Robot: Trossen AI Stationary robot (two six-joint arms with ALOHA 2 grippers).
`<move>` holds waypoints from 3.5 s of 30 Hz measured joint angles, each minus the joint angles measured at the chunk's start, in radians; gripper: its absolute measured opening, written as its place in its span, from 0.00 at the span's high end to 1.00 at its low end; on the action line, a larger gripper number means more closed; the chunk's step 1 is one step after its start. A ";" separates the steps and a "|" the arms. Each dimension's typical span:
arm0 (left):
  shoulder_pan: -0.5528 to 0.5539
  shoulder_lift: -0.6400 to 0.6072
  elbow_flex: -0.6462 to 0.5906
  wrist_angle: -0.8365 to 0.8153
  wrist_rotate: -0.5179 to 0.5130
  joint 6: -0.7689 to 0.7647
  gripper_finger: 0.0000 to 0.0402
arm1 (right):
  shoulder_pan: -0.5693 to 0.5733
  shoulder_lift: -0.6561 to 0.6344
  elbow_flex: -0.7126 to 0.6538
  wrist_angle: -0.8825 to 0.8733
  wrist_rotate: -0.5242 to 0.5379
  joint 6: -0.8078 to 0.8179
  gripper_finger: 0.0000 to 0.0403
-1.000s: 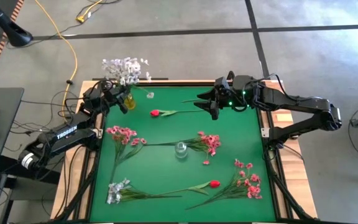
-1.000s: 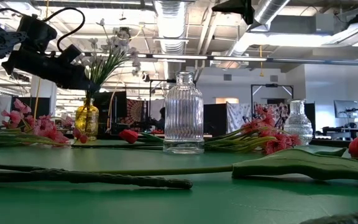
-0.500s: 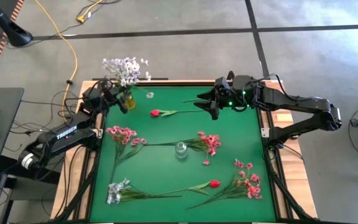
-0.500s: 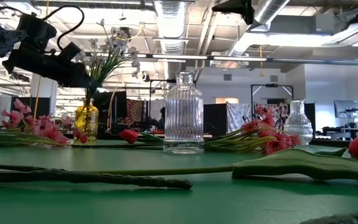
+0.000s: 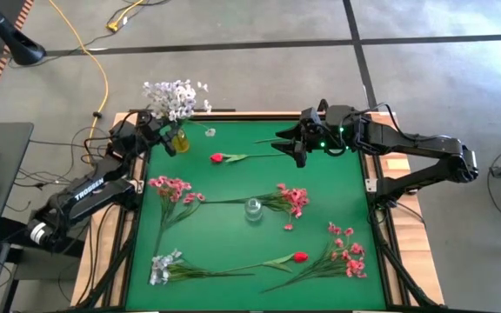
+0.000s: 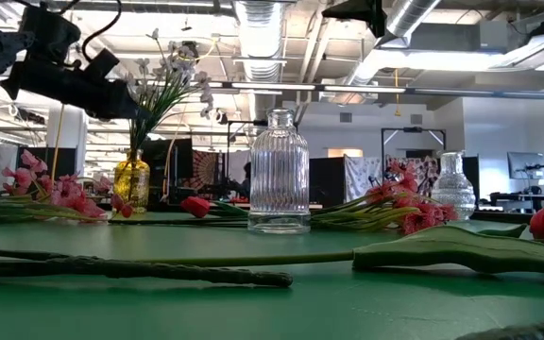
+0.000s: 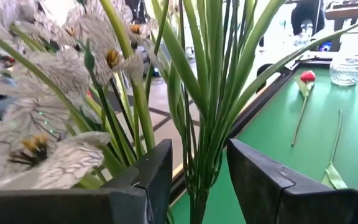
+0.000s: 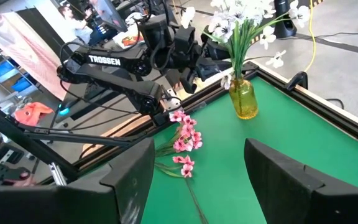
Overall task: Sort flowers into vase by color
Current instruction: Put the right white flowers into the yellow vase
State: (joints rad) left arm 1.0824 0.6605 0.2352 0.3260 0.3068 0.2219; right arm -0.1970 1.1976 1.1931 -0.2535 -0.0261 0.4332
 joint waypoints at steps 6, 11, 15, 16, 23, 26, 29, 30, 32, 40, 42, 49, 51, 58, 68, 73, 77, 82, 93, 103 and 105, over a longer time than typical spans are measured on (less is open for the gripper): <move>0.000 -0.037 0.000 -0.001 0.043 -0.033 0.64 | 0.000 0.000 0.000 0.000 0.000 0.000 0.32; -0.009 -0.040 0.000 -0.002 0.115 -0.088 0.64 | 0.000 0.000 0.000 0.000 0.000 0.003 0.32; -0.041 -0.040 0.000 -0.001 0.145 -0.112 0.64 | 0.000 0.000 0.000 0.001 0.000 0.003 0.32; -0.050 -0.040 0.000 -0.001 0.149 -0.116 0.64 | 0.000 0.000 0.000 0.001 0.000 0.003 0.32; -0.115 -0.040 0.000 0.001 0.133 -0.118 0.64 | 0.000 0.000 0.000 0.001 0.000 0.003 0.32; -0.139 -0.040 0.000 0.002 0.133 -0.119 0.64 | 0.000 0.000 0.000 0.001 0.000 0.003 0.32; -0.165 -0.040 0.012 -0.009 0.133 -0.131 0.64 | 0.000 0.000 0.000 0.001 0.000 0.003 0.32; -0.174 -0.040 0.019 -0.013 0.133 -0.130 0.64 | -0.001 0.000 0.000 0.001 0.000 0.003 0.32; -0.193 -0.040 0.036 -0.035 0.131 -0.125 0.64 | -0.002 0.000 0.000 0.002 0.000 0.003 0.32; -0.292 -0.040 0.117 -0.204 0.079 -0.063 0.64 | -0.002 0.000 0.000 0.003 0.000 0.003 0.32; -0.321 -0.040 0.138 -0.249 0.049 -0.043 0.64 | -0.002 0.000 0.000 0.003 0.001 0.002 0.32; -0.415 -0.039 0.229 -0.369 -0.034 -0.033 0.64 | -0.002 0.000 0.000 0.004 0.006 -0.011 0.32; -0.436 -0.039 0.262 -0.398 -0.065 -0.021 0.64 | -0.002 0.000 0.000 0.007 0.007 -0.020 0.32; -0.471 -0.039 0.402 -0.473 -0.119 0.002 0.64 | -0.002 0.000 0.000 0.009 0.025 -0.027 0.32; -0.471 0.065 0.681 -0.450 -0.220 0.003 0.64 | -0.002 0.000 0.000 0.009 0.026 -0.042 0.32; -0.446 0.283 0.915 -0.592 -0.345 0.028 0.64 | -0.002 0.000 0.000 0.020 0.031 -0.047 0.32; -0.421 0.476 1.108 -0.794 -0.349 0.067 0.64 | -0.002 0.000 0.000 0.030 0.031 -0.050 0.32; -0.410 0.645 1.329 -1.081 -0.349 0.108 0.64 | -0.002 0.000 0.000 0.028 0.031 -0.050 0.32; -0.410 0.733 1.430 -1.395 -0.439 0.209 0.64 | -0.002 0.000 0.000 0.026 0.029 -0.053 0.32; -0.405 0.734 1.403 -1.506 -0.598 0.229 0.64 | -0.003 0.000 0.000 0.026 0.029 -0.091 0.32; -0.405 0.734 1.403 -1.524 -0.645 0.230 0.64 | -0.003 0.000 0.000 0.026 0.029 -0.092 0.32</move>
State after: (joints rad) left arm 0.6773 1.3945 1.6379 -1.1982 -0.3380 0.4515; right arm -0.1997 1.1976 1.1931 -0.2276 0.0025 0.3408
